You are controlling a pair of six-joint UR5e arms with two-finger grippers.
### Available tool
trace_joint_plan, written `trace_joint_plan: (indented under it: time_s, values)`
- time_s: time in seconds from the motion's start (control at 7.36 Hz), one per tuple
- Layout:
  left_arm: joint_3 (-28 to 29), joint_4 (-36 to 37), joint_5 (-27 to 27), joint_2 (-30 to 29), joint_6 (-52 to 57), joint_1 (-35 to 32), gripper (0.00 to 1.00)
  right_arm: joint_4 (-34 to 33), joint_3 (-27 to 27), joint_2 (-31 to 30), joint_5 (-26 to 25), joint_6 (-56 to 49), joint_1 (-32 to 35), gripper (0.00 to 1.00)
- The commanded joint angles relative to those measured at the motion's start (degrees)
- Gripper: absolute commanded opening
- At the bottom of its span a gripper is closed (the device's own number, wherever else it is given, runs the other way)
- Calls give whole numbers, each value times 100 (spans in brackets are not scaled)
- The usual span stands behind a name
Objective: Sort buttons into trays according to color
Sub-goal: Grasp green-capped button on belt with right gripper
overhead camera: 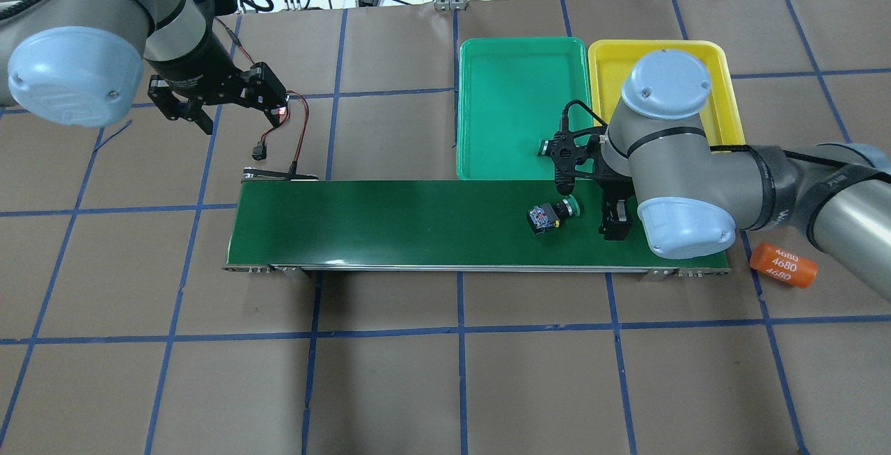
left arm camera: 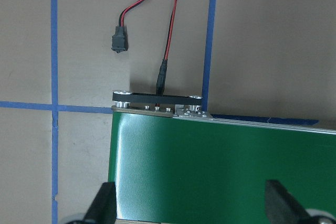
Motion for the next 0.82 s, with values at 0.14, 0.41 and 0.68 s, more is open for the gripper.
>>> trace_joint_plan:
  time_s: [0.14, 0.41, 0.68]
  values:
    - [9, 9, -17, -34, -43, -8, 100, -3, -4, 4, 19, 12, 6, 100]
    - [-35, 0, 9, 9, -52, -25, 100, -160, -4, 39, 72, -75, 23, 96]
    - [-87, -26, -8, 70, -104, -60, 100, -232, 22, 48, 55, -268, 50, 96]
